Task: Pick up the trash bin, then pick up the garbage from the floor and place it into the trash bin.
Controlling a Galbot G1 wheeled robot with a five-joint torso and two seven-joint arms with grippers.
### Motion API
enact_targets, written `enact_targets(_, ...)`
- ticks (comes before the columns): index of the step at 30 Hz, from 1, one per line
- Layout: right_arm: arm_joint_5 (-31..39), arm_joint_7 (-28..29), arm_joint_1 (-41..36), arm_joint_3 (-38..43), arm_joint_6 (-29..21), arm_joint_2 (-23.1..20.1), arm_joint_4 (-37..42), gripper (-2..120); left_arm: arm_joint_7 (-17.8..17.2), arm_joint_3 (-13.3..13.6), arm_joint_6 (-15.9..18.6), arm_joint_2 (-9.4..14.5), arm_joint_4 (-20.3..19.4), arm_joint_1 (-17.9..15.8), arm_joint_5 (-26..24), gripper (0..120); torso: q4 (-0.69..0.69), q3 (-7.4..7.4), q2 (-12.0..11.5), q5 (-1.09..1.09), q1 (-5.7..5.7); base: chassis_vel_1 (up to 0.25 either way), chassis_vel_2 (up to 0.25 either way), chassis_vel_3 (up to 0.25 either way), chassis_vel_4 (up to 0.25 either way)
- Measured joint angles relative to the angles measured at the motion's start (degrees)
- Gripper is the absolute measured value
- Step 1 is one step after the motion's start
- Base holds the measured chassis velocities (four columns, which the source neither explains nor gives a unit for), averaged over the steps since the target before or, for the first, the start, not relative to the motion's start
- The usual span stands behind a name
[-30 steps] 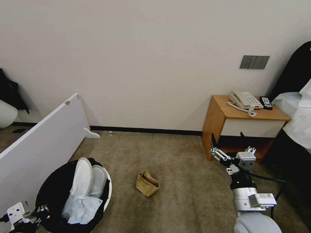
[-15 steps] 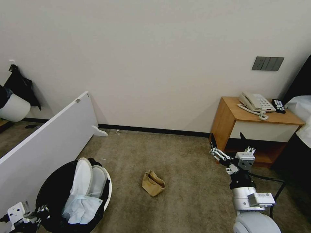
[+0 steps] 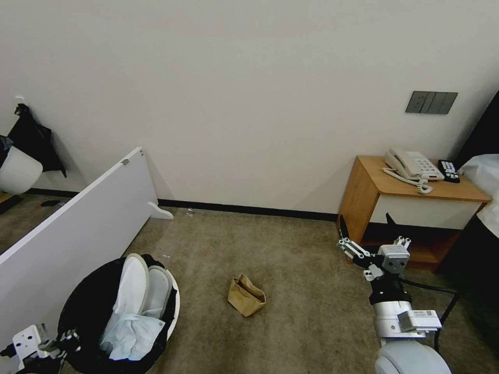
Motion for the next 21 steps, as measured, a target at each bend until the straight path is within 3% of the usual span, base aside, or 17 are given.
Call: enact_targets(21,-0.4,-0.6,0.7,-0.9,1.2,-1.7,-1.7,100,0.1,0.1,0.0,-0.2,-0.2,-0.1,0.1,2,0.0,0.0,0.0,0.0,0.0,-0.027,0.026,0.027,-0.022)
